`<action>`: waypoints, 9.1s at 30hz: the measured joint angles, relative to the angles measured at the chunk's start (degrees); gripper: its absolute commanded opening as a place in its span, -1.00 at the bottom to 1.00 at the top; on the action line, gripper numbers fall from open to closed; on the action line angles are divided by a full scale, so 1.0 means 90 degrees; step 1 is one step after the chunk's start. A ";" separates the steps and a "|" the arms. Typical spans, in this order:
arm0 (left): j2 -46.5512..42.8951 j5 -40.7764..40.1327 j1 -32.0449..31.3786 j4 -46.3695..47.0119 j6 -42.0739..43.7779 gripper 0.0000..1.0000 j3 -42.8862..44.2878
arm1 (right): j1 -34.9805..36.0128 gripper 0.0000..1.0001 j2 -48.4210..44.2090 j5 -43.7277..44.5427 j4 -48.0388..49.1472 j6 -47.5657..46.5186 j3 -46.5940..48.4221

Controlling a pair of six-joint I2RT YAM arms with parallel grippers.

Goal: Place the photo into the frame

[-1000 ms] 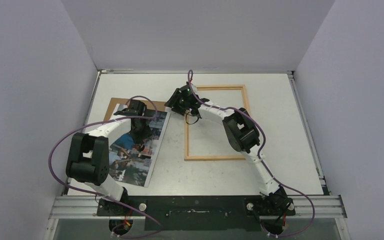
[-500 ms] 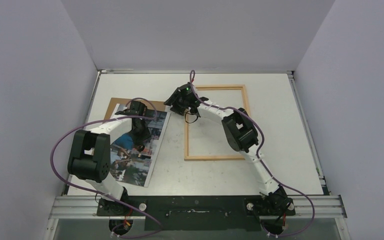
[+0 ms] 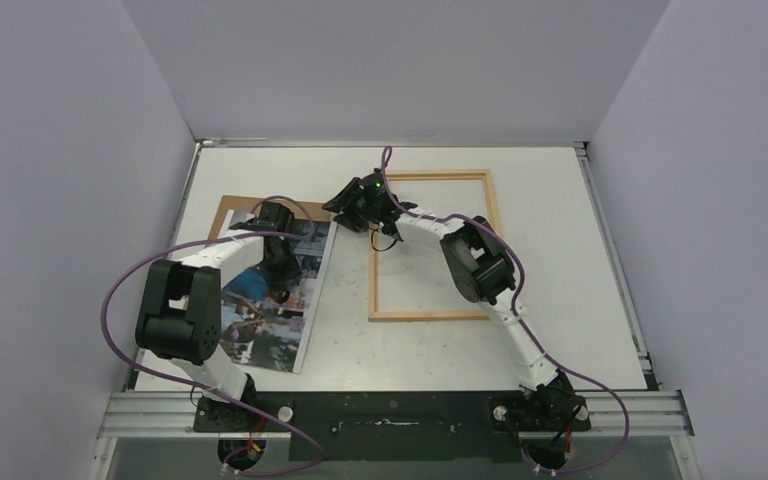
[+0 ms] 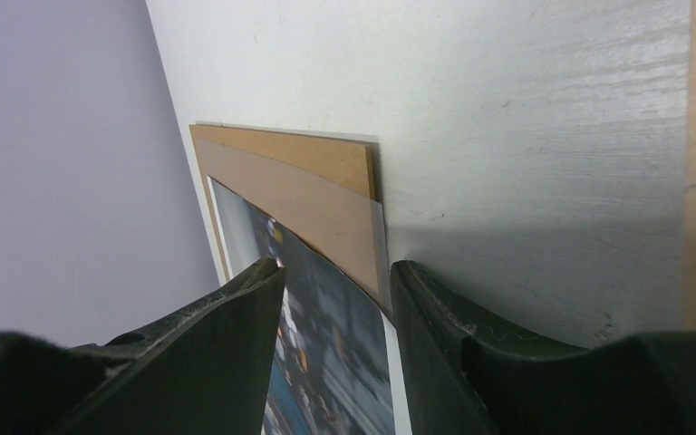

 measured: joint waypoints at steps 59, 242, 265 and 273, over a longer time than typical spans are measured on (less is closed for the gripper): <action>-0.0974 -0.0401 0.0012 -0.0112 -0.0515 -0.42 -0.0913 | -0.0192 -1.00 -0.1231 -0.0313 0.1260 -0.2426 -0.1396; -0.1183 0.7783 0.0780 0.4932 0.0848 0.78 0.5100 | 0.0119 -1.00 -0.7512 -0.0508 -0.3276 -0.5884 0.0005; -0.1222 0.9496 0.0532 0.5785 -0.0056 0.70 0.5489 | 0.0294 -1.00 -0.7186 -0.1719 -0.2975 -0.5627 -0.0114; -0.1168 0.9500 0.0520 0.5884 -0.0209 0.57 0.5251 | 0.0537 -1.00 -0.7079 -0.1926 -0.3021 -0.5724 -0.0109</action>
